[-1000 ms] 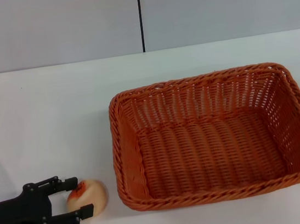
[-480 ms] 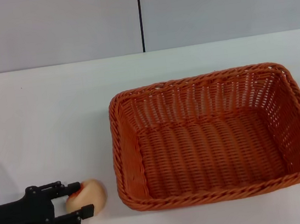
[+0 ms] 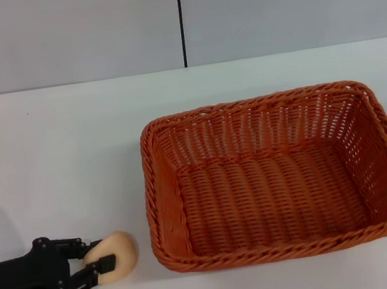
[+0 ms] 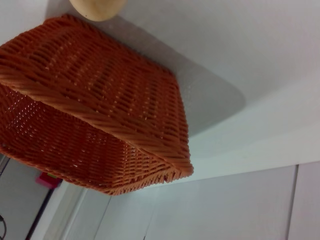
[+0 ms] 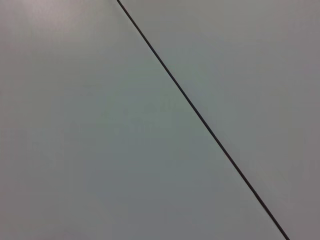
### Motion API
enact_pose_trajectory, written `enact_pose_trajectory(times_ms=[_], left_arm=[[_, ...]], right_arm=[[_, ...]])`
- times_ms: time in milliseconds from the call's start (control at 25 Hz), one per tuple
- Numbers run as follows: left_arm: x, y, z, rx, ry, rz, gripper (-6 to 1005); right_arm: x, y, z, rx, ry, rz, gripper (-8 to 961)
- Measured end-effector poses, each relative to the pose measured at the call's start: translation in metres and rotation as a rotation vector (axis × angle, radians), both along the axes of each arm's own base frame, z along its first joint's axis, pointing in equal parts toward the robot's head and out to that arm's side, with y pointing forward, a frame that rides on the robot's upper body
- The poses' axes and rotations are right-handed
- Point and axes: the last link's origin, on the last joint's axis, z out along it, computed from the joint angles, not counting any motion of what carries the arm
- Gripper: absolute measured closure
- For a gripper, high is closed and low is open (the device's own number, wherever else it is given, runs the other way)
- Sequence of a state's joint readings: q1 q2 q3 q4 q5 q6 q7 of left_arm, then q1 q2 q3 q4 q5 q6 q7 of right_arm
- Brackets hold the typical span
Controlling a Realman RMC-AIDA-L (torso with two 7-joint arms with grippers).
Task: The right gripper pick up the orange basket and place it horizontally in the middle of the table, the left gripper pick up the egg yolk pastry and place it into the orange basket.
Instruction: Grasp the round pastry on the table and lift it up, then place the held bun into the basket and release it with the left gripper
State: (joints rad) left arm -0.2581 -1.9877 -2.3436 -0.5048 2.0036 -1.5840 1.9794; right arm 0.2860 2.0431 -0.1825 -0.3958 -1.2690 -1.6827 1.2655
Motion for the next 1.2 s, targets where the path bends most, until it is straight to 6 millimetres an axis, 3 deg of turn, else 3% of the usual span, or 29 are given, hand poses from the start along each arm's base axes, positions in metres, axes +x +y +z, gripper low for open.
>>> enact_pose_trajectory(times_ms=[160,440,560,680,840,920,960,1200], left_arm=[[0.000,0.004,0.011,0.050,-0.023,0.009,716],[-0.009,0.022,0.053,0.319,-0.061,0.088,794],[0.000,0.033,0.076,0.513,-0.190,0.103,819],[0.013,0.039,0.080,0.558,-0.268,0.061,839],[0.046,0.054,0.070,0.515,-0.375,-0.050,865],[0.064,0.062,0.057,0.452,-0.416,-0.094,855],[0.079,0.069,0.041,0.377,-0.453,-0.123,850],[0.110,0.077,0.008,0.225,-0.479,-0.211,820]], right_arm=[[0.000,0.000,0.000,0.000,0.000,0.001,430],[-0.001,0.000,-0.001,-0.003,0.000,0.004,430],[-0.002,0.000,-0.004,-0.006,0.005,0.006,430],[-0.002,-0.001,-0.005,-0.010,0.009,0.009,430],[-0.003,-0.001,-0.008,-0.015,0.015,0.013,430],[-0.004,0.000,-0.010,-0.019,0.017,0.015,430],[-0.004,0.000,-0.011,-0.022,0.019,0.013,430],[-0.003,0.000,-0.016,-0.026,0.025,0.005,430]])
